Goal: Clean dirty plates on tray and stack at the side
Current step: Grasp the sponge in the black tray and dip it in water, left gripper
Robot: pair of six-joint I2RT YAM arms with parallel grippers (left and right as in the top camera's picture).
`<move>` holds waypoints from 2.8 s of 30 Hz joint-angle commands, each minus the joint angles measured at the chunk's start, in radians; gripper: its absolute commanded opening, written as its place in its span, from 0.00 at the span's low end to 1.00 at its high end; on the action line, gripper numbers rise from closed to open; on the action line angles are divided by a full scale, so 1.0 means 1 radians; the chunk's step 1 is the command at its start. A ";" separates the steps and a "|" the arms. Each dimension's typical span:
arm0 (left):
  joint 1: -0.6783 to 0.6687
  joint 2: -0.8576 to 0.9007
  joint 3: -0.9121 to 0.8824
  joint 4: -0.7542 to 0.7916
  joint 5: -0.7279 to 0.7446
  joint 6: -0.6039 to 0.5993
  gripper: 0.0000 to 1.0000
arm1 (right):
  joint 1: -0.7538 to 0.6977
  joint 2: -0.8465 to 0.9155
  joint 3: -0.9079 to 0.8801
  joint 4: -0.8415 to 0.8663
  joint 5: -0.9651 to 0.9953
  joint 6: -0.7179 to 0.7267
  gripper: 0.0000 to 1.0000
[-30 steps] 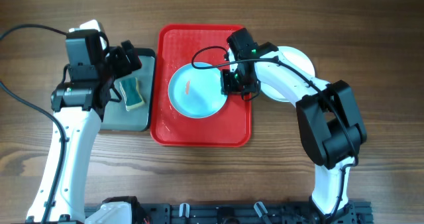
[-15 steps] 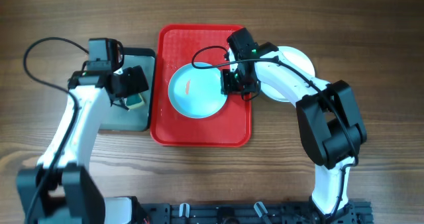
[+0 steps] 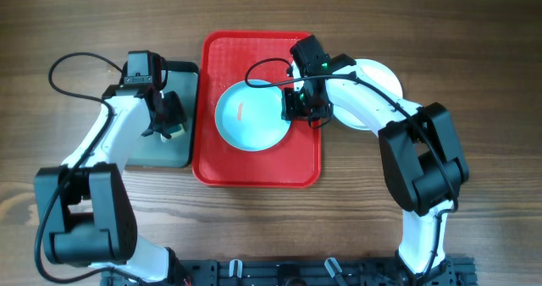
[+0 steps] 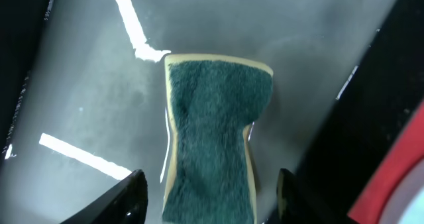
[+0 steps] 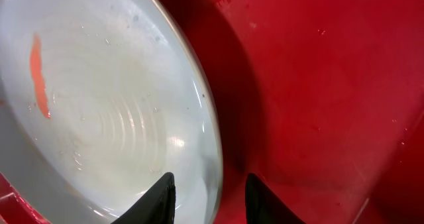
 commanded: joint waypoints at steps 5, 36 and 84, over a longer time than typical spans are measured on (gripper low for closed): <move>0.002 0.037 -0.008 0.055 -0.021 0.002 0.36 | 0.002 -0.021 -0.006 0.002 0.007 0.004 0.35; 0.002 0.099 -0.025 0.108 -0.047 0.002 0.15 | 0.002 -0.021 -0.006 0.009 0.007 0.004 0.35; 0.002 -0.241 -0.011 0.091 -0.019 0.103 0.04 | -0.034 -0.044 0.089 0.032 0.002 -0.075 0.99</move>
